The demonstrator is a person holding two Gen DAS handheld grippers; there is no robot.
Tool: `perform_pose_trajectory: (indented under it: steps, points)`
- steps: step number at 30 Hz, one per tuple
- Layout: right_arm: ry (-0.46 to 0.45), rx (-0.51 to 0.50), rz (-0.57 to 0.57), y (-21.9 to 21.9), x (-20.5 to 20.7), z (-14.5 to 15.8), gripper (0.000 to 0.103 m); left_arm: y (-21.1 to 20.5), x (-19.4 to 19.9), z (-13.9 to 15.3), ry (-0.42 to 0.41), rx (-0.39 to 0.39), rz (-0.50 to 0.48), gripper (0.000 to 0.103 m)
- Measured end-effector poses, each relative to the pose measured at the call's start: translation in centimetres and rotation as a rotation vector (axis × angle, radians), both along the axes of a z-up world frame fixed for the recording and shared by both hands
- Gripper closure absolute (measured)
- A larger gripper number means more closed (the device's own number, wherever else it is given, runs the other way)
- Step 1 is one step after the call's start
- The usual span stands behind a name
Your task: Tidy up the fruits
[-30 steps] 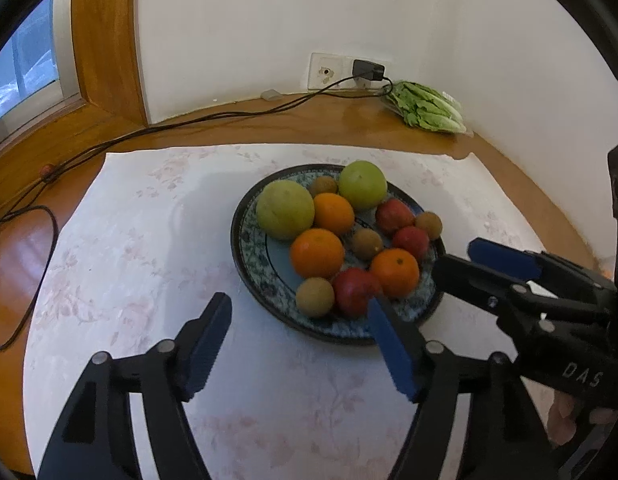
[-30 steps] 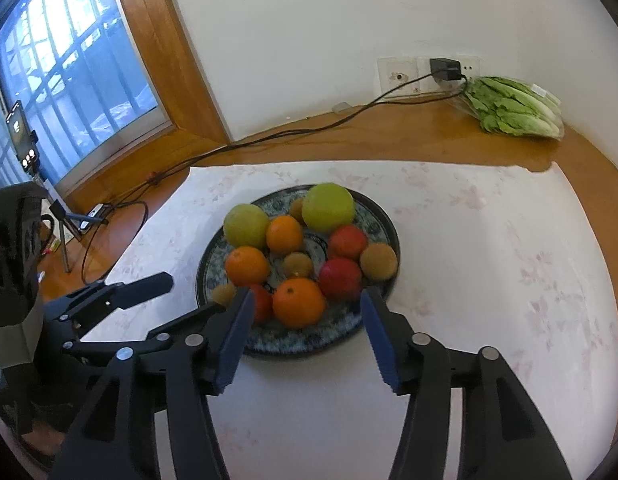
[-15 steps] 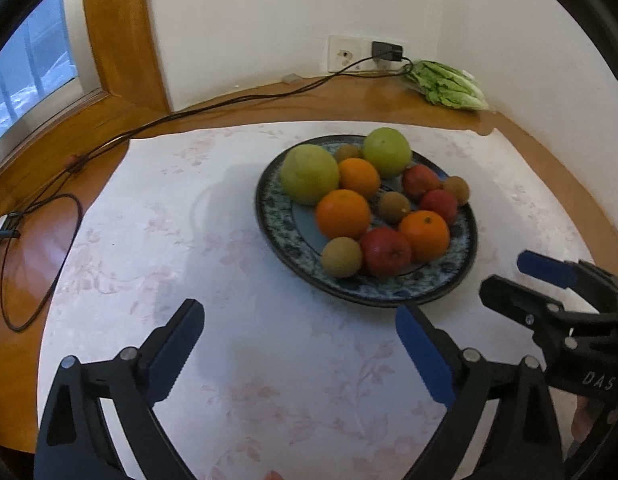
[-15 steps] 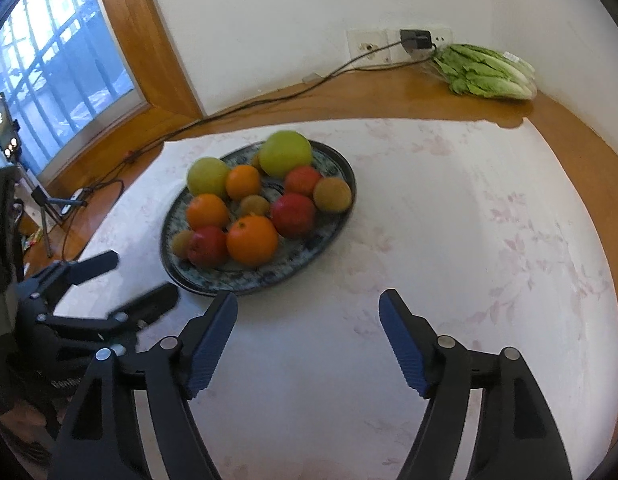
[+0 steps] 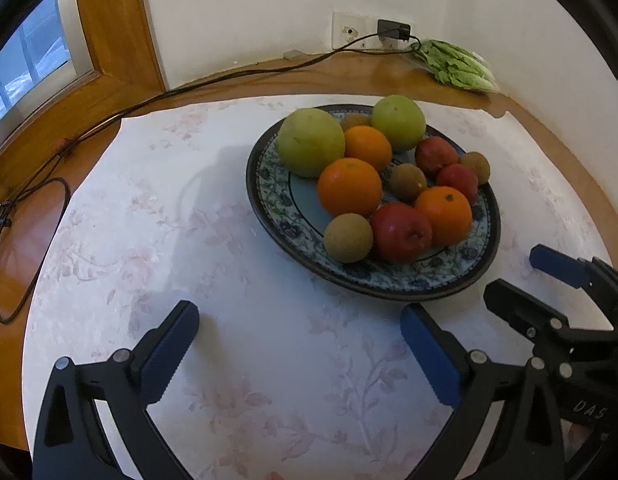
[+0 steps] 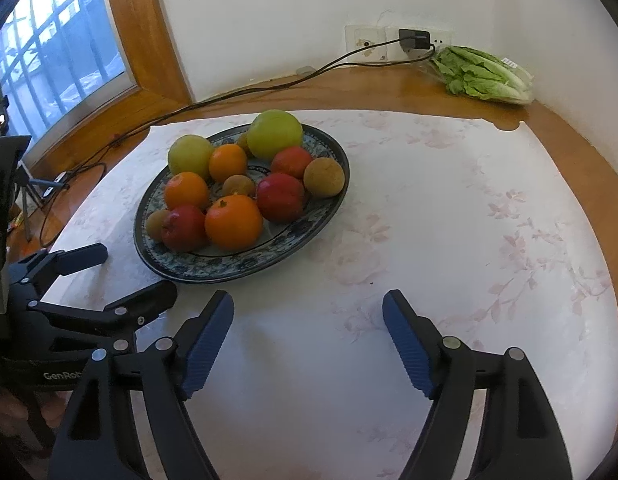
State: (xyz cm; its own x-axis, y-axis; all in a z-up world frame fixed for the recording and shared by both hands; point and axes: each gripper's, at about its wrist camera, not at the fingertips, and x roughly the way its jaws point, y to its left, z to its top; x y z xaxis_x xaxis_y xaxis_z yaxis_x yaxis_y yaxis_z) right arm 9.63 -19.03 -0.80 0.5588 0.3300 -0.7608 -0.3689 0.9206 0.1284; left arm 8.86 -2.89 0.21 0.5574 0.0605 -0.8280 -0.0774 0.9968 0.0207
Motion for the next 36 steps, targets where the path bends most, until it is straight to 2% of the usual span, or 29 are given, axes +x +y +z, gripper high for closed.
perform_pose_trajectory:
  steps: [10, 36]
  points:
    - [-0.006, -0.011, -0.005, 0.10, 0.10, -0.07, 0.024, 0.09, -0.21, -0.05, -0.031, 0.003, 0.004, 0.000]
    - [-0.009, -0.020, -0.020, -0.07, 0.18, -0.14, 0.022, 0.09, -0.26, -0.05, -0.032, 0.003, 0.004, 0.000]
